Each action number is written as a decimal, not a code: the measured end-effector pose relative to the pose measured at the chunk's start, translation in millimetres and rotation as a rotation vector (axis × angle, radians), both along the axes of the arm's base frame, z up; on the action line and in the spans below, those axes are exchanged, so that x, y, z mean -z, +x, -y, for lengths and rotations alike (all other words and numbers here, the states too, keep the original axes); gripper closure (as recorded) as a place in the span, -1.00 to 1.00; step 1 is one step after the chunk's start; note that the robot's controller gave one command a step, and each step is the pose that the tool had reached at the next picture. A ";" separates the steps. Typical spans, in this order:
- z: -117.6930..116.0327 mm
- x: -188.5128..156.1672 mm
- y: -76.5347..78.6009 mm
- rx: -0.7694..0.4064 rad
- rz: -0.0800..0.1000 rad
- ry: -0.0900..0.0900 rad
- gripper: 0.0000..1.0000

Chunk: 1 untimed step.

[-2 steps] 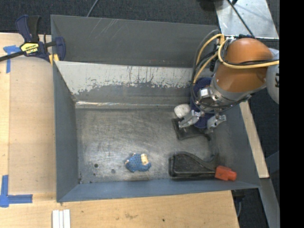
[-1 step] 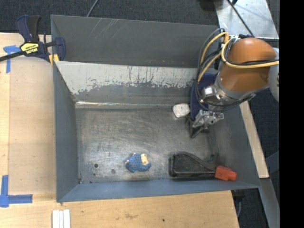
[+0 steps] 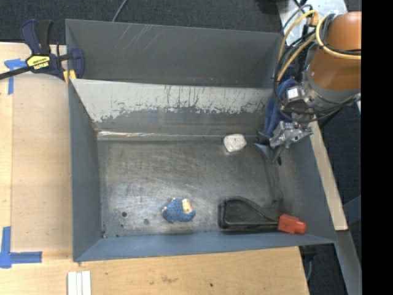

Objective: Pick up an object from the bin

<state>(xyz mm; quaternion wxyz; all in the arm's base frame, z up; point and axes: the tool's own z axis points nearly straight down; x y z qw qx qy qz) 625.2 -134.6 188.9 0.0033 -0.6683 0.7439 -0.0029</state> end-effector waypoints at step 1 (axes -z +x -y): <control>0.3 -89.0 -4.0 -0.023 0.002 -0.001 1.00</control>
Offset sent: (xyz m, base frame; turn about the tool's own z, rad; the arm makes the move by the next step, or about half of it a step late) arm -0.0061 -0.0003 0.0829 -0.0247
